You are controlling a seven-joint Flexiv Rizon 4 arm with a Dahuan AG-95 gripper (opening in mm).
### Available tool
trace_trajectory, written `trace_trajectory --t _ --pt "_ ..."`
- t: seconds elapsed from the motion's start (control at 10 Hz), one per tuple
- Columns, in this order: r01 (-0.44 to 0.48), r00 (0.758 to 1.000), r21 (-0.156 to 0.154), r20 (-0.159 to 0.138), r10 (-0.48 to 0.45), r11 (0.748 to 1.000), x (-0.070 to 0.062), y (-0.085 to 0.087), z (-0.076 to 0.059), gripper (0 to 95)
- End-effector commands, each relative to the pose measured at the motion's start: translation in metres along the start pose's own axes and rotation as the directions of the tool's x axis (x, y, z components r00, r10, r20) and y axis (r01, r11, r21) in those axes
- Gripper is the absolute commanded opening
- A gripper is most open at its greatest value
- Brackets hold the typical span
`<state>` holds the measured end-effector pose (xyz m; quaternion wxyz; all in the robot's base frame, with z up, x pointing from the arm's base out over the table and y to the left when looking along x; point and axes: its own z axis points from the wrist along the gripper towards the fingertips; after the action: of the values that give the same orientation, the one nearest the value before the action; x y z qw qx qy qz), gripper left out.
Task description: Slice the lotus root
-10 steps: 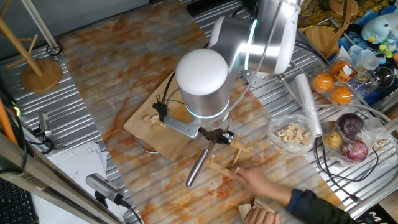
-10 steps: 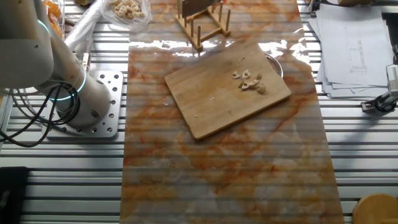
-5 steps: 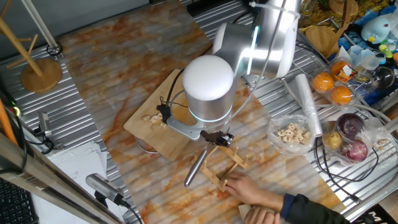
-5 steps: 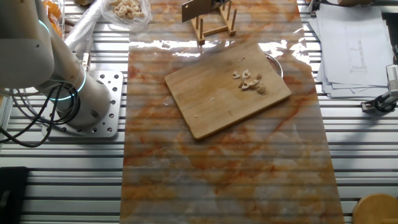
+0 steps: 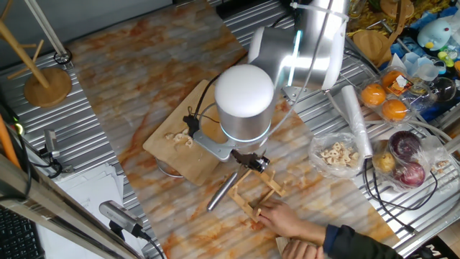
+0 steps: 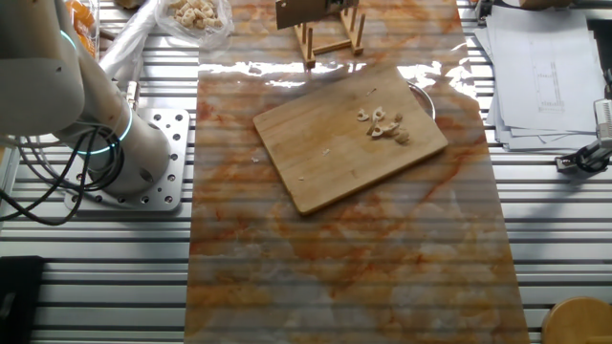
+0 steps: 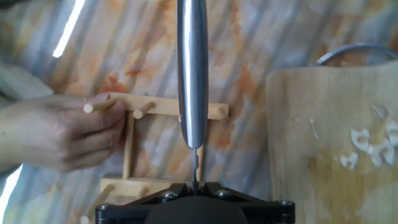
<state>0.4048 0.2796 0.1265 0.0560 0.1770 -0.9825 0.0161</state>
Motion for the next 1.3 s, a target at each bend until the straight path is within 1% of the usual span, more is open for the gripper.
trace_trajectory --t 0.1,0.2,0.3,0.4,0.5,0.7,0.8,0.9,1.1,1.3 --pt "-0.066 0.998 0.012 0.023 0.066 0.998 -0.002 -0.004 0.008 0.0" --pt "-0.06 0.998 -0.008 0.026 0.06 0.998 -0.004 -0.006 0.016 0.0" --pt "-0.053 0.998 -0.023 0.027 0.054 0.998 -0.005 -0.006 0.019 0.0" --pt "-0.04 0.999 -0.025 0.029 0.041 0.999 -0.005 -0.007 0.022 0.0" --pt "-0.027 0.999 -0.024 0.03 0.028 0.999 -0.006 -0.008 0.024 0.0" --pt "-0.002 1.0 -0.022 0.03 0.003 1.0 -0.007 -0.009 0.033 0.0" --pt "0.003 0.999 -0.017 0.032 -0.002 1.0 -0.009 -0.01 0.042 0.0" --pt "0.003 0.999 -0.014 0.034 -0.003 1.0 -0.01 -0.011 0.047 0.0" --pt "0.001 0.999 -0.007 0.033 0.0 1.0 -0.011 -0.011 0.052 0.0" --pt "0.004 0.999 0.0 0.043 -0.004 1.0 -0.011 -0.011 0.06 0.0"
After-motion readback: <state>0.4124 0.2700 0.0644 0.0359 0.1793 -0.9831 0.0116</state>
